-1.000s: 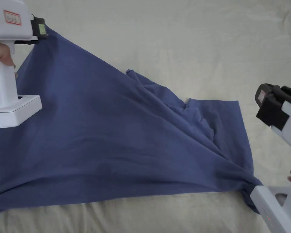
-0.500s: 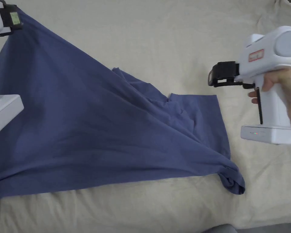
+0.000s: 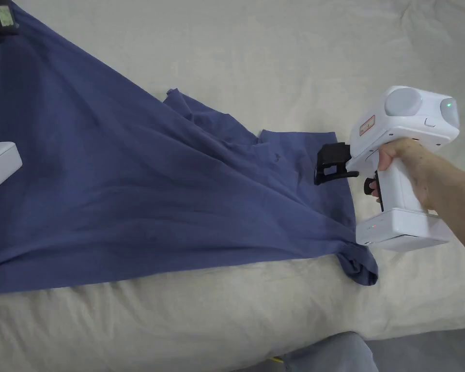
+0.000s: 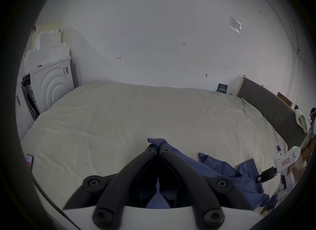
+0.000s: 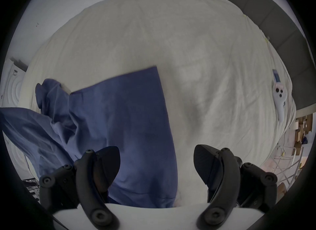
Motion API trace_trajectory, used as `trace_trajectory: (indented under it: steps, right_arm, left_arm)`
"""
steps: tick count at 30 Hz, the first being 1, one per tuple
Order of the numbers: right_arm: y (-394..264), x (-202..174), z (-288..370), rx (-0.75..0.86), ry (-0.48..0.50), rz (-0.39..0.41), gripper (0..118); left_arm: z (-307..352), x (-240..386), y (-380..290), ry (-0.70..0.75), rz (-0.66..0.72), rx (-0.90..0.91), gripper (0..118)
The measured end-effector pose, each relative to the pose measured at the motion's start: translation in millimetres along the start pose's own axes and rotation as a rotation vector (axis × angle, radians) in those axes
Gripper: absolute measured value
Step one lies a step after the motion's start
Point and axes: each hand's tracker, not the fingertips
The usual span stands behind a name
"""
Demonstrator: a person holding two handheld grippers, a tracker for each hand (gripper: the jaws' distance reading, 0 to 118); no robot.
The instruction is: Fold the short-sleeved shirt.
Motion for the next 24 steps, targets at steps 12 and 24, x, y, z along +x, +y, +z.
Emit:
trace_trajectory:
  steps: [12, 24]
  right_arm:
    - [-16, -1, -6, 0.021, -0.026, 0.022, 2]
    - [-27, 17, 66, 0.158, 0.114, 0.043, 1]
  left_arm:
    - [1, 1, -7, 0.003, 0.001, -0.022, 0]
    - [30, 2, 0, 0.030, 0.052, -0.009, 0]
